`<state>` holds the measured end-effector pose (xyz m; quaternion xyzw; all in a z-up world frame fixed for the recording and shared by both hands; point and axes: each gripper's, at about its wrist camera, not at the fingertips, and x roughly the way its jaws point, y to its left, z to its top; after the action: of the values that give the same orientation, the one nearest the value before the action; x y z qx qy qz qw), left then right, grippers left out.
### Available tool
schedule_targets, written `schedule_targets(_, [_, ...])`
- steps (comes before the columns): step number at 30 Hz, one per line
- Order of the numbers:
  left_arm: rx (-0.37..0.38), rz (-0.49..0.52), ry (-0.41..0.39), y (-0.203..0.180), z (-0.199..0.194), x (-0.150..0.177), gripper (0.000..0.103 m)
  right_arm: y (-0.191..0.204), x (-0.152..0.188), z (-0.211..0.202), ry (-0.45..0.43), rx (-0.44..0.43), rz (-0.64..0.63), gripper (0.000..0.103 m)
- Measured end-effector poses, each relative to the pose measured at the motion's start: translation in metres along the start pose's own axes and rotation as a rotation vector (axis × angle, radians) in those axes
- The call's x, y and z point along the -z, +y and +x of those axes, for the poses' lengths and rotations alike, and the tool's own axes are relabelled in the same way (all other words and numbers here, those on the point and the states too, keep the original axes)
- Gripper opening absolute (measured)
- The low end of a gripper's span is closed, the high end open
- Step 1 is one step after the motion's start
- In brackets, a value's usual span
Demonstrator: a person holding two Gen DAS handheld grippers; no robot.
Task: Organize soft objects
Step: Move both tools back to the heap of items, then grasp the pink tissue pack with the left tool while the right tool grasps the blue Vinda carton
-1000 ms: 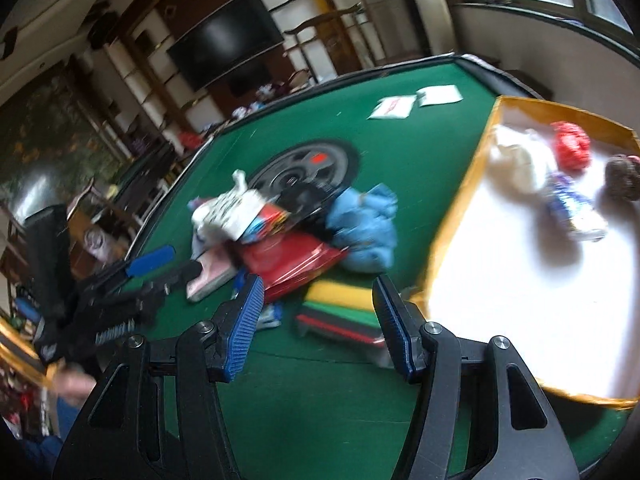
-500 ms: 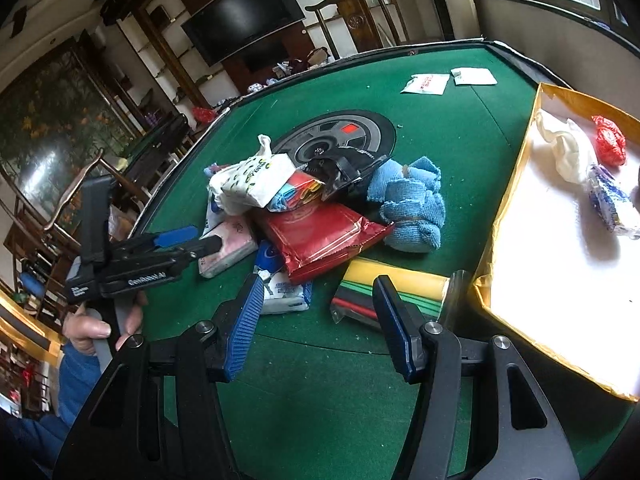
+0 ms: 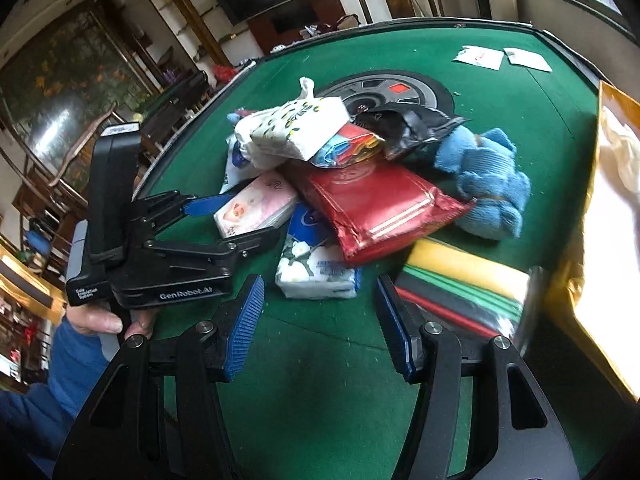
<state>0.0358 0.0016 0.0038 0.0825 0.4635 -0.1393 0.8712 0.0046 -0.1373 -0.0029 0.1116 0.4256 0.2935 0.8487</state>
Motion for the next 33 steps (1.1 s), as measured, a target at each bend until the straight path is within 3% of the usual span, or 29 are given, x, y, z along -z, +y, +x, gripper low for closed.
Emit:
schedule_targets(5, [-0.012,-0.082,-0.010,0.010,0.004,-0.002,0.069,0.011,-0.009,0.025,0.040,0.046,-0.029,0.057])
schedule_targets(7, [-0.016,-0.092,-0.017,0.013,0.002,-0.001,0.061,0.013,-0.014,0.034,0.052,0.073,-0.035,0.057])
schedule_targets(10, [-0.013,-0.122,-0.021,0.016,-0.001,-0.001,0.060,0.016,-0.018,0.050,0.081,0.131,-0.051,0.057])
schedule_targets(13, [-0.044,-0.103,-0.024,0.014,-0.001,0.001,0.060,0.026,-0.020,0.060,0.080,0.186,-0.110,0.066])
schedule_targets(17, [-0.047,-0.108,-0.029,0.014,-0.003,0.002,0.058,0.033,-0.012,0.058,0.062,0.229,-0.174,0.061])
schedule_targets(21, [-0.058,-0.105,-0.041,0.015,-0.008,0.005,0.057,0.033,-0.001,0.046,0.040,0.196,-0.176,0.056])
schedule_targets(33, [-0.058,-0.102,-0.039,0.015,-0.009,0.004,0.057,0.036,0.011,0.040,0.072,0.140,-0.178,0.057])
